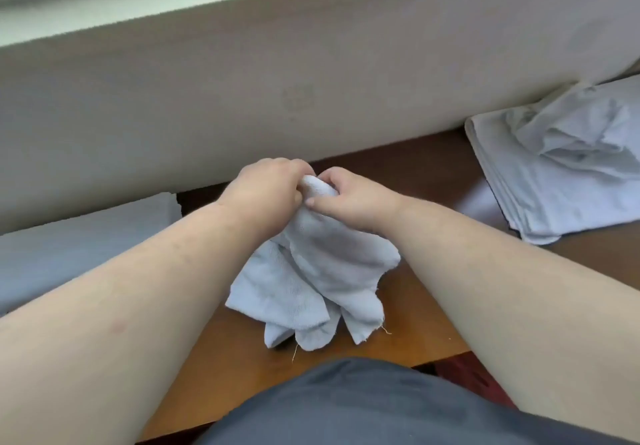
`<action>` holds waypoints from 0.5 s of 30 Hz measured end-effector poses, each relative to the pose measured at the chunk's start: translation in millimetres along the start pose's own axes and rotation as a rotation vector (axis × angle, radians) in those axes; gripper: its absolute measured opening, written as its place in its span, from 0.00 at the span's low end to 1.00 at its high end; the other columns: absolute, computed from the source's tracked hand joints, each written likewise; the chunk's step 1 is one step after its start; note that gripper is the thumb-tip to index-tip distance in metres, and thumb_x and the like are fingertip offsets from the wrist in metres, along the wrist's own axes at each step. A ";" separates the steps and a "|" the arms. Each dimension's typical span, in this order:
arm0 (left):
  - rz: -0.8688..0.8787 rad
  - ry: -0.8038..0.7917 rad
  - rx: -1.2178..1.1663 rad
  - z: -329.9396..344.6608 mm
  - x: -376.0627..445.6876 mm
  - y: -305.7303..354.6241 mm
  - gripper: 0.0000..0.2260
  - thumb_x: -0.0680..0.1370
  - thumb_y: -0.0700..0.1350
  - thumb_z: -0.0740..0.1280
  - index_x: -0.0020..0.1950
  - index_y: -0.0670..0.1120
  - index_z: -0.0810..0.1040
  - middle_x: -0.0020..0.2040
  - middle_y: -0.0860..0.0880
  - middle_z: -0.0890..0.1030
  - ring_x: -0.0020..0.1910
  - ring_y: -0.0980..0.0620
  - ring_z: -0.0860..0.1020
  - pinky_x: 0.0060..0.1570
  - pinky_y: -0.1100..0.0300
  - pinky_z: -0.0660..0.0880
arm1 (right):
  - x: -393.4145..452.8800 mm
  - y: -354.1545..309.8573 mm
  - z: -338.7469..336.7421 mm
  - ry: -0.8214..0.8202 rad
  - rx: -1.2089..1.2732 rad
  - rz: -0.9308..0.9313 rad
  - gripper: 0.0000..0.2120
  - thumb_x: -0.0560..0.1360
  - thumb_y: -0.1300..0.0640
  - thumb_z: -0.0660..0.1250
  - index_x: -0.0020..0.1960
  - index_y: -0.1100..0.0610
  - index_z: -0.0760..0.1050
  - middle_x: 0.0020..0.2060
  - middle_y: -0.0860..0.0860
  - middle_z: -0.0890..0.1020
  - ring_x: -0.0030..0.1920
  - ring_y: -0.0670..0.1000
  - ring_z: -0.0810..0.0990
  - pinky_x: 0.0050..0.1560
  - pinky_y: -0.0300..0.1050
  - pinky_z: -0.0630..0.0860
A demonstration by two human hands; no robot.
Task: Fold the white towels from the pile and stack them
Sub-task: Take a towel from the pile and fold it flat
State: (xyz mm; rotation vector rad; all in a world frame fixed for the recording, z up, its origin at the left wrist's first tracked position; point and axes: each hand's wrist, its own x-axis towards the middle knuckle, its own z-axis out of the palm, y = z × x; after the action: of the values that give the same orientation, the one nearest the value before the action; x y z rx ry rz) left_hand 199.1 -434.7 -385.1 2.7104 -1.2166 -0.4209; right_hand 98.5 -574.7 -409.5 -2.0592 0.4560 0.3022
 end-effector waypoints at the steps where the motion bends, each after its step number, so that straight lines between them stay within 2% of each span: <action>1: -0.008 -0.003 -0.006 2.2 2.2 -5.7 0.17 0.70 0.40 0.57 0.53 0.58 0.75 0.46 0.53 0.77 0.47 0.48 0.75 0.42 0.54 0.71 | -3.6 7.6 -4.9 -0.091 -0.099 0.039 0.15 0.69 0.39 0.70 0.52 0.43 0.73 0.44 0.43 0.82 0.45 0.43 0.80 0.41 0.43 0.74; 3: -0.019 0.012 -0.032 5.8 3.3 -15.2 0.15 0.71 0.40 0.55 0.49 0.57 0.73 0.45 0.53 0.75 0.47 0.47 0.73 0.41 0.54 0.70 | -12.9 25.2 -12.7 -0.198 -0.277 0.135 0.15 0.68 0.38 0.71 0.50 0.43 0.74 0.44 0.42 0.82 0.45 0.45 0.80 0.41 0.43 0.76; 5: -0.031 0.019 -0.043 6.9 4.3 -20.7 0.12 0.72 0.41 0.55 0.48 0.56 0.71 0.46 0.52 0.75 0.47 0.46 0.73 0.42 0.53 0.71 | -23.2 42.5 -17.1 -0.202 -0.325 0.215 0.15 0.69 0.39 0.72 0.51 0.44 0.75 0.43 0.43 0.81 0.41 0.44 0.80 0.31 0.37 0.73; 7: -0.049 -0.005 -0.010 6.3 6.9 -20.3 0.11 0.72 0.41 0.55 0.50 0.54 0.71 0.47 0.50 0.76 0.47 0.45 0.73 0.43 0.51 0.73 | -32.3 54.3 -19.2 -0.126 -0.295 0.223 0.14 0.71 0.41 0.72 0.53 0.45 0.76 0.41 0.42 0.80 0.37 0.43 0.78 0.22 0.31 0.67; 9: -0.049 -0.029 0.024 3.1 11.3 -13.6 0.14 0.72 0.42 0.57 0.54 0.53 0.73 0.52 0.49 0.77 0.51 0.44 0.74 0.48 0.50 0.75 | -38.4 58.6 -21.8 -0.007 -0.215 0.197 0.13 0.71 0.43 0.73 0.52 0.45 0.77 0.40 0.42 0.80 0.38 0.42 0.78 0.20 0.28 0.64; 11: 0.069 -0.070 0.015 -2.8 14.8 2.1 0.22 0.71 0.44 0.61 0.64 0.56 0.71 0.62 0.51 0.75 0.61 0.46 0.72 0.57 0.51 0.73 | -43.0 57.7 -25.7 0.078 -0.121 0.172 0.09 0.71 0.43 0.73 0.47 0.44 0.77 0.36 0.41 0.80 0.34 0.40 0.78 0.20 0.29 0.64; 13: 0.289 -0.155 0.002 -6.2 16.4 28.3 0.29 0.71 0.49 0.65 0.72 0.57 0.65 0.69 0.54 0.72 0.68 0.49 0.69 0.61 0.55 0.69 | -47.9 53.2 -30.9 0.126 -0.056 0.144 0.08 0.70 0.43 0.73 0.42 0.44 0.76 0.30 0.40 0.79 0.29 0.36 0.77 0.19 0.29 0.64; 15: 0.439 -0.217 0.036 -5.9 17.5 58.2 0.29 0.71 0.57 0.67 0.71 0.58 0.65 0.64 0.55 0.75 0.63 0.51 0.73 0.58 0.55 0.71 | -50.4 49.3 -37.3 0.161 -0.034 0.102 0.07 0.70 0.43 0.73 0.41 0.44 0.77 0.28 0.42 0.78 0.26 0.37 0.75 0.20 0.31 0.64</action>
State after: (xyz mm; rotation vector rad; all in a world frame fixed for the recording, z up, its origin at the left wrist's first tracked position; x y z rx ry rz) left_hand 170.7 -486.3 -368.9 2.3675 -1.8343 -0.6439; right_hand 32.7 -619.8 -409.2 -2.1059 0.6592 0.2071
